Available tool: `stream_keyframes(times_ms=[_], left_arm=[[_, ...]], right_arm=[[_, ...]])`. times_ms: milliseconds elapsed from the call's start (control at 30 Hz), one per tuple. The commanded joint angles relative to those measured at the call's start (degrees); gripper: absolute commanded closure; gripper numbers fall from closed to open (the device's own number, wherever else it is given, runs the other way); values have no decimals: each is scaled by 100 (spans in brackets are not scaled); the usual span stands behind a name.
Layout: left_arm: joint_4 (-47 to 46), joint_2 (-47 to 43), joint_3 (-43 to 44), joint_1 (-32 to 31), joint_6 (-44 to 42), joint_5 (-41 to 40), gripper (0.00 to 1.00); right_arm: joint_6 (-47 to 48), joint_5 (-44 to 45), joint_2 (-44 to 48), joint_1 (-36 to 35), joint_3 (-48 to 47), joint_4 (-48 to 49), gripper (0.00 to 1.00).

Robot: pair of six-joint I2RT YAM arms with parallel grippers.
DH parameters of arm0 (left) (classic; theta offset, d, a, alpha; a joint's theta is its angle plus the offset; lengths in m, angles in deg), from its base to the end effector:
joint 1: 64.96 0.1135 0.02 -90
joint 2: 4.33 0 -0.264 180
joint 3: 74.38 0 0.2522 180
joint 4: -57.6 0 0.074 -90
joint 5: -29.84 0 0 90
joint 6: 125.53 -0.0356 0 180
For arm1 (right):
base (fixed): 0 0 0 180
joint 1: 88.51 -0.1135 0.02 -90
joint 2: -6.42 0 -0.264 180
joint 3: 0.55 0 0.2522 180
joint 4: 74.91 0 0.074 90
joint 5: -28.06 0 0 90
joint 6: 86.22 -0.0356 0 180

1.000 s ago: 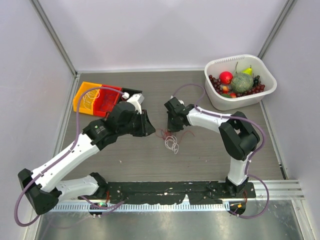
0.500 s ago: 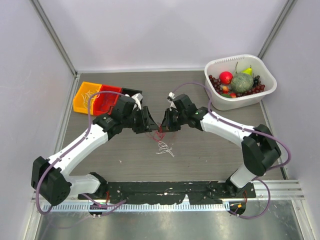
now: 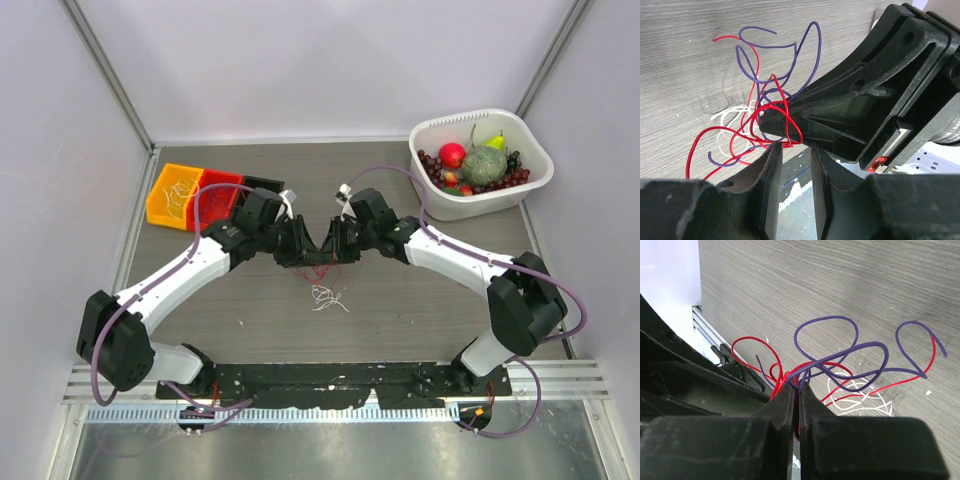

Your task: Untangle the cables

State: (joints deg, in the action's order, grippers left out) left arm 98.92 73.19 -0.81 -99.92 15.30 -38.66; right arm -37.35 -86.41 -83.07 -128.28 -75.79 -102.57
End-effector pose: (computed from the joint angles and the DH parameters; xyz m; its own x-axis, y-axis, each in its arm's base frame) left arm 0.2301 -0.1768 0.2778 -0.9450 -0.2195 -0.2427 0.0189 0.7039 -0.7101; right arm 0.2529 0.2296 0.2443 -0.9255 0.0086 -0.3785 -0.2793 0.6595 0.6979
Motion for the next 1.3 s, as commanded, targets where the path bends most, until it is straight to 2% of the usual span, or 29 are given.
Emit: stream_keyframes(times_ms=[0, 100, 167, 333, 467, 600, 733, 767, 833, 900, 1167, 1267], left_arm=[[-75, 211, 338, -37, -3, 4, 67], [13, 360, 469, -28, -46, -58, 67], [171, 422, 566, -46, -125, -145, 72], [751, 519, 839, -46, -538, -523, 100], [595, 125, 638, -37, -749, -515, 100], [506, -675, 260, -28, -925, -620, 100], [488, -1615, 215, -28, -943, -708, 100], [488, -1800, 293, -28, -900, -734, 100], [462, -2011, 530, -28, -681, -726, 100], [418, -2065, 855, -28, -496, -639, 100], [66, -1776, 2507, -28, -205, -129, 100], [75, -1486, 3315, -20, -100, -75, 100]], right_arm=[[-133, -251, 231, -84, -190, 378, 99], [-98, -216, 248, -145, -233, 317, 99], [-71, -155, 257, -189, -268, 256, 99], [61, 56, 309, -251, -418, 53, 97], [-53, 258, 371, -224, -383, 44, 97], [16, 661, 415, -14, -339, -297, 93], [244, 847, 319, 241, -286, -623, 79], [393, 882, 231, 242, -295, -676, 72], [552, 988, 126, 242, -287, -773, 63], [658, 1084, 3, 242, -251, -764, 59], [1132, 2427, -778, 259, -760, -1466, 53], [1282, 2535, -912, 285, -919, -1555, 53]])
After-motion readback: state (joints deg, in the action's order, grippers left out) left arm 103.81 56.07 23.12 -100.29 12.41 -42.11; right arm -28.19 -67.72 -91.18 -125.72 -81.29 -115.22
